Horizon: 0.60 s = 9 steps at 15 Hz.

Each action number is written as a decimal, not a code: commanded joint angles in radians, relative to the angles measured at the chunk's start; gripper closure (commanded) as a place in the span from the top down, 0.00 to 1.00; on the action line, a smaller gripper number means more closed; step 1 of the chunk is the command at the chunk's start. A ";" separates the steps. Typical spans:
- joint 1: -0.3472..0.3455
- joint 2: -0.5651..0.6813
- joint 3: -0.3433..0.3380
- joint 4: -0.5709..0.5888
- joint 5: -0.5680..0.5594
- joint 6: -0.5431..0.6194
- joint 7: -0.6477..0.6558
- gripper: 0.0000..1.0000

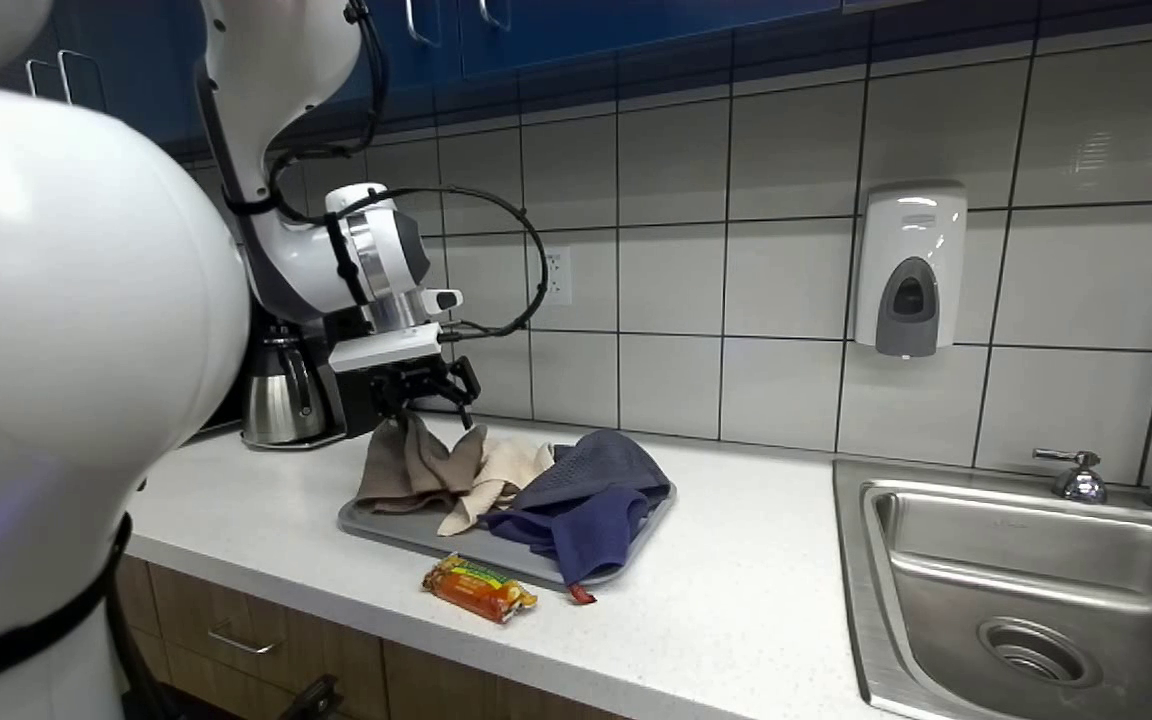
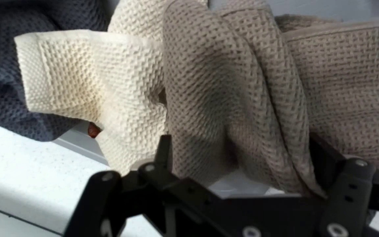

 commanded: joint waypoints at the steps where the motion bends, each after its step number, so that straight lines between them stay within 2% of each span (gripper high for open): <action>1: -0.020 -0.060 0.027 -0.023 -0.001 -0.025 0.021 1.00; 9: -0.023 -0.087 0.024 -0.035 -0.016 -0.020 0.052 1.00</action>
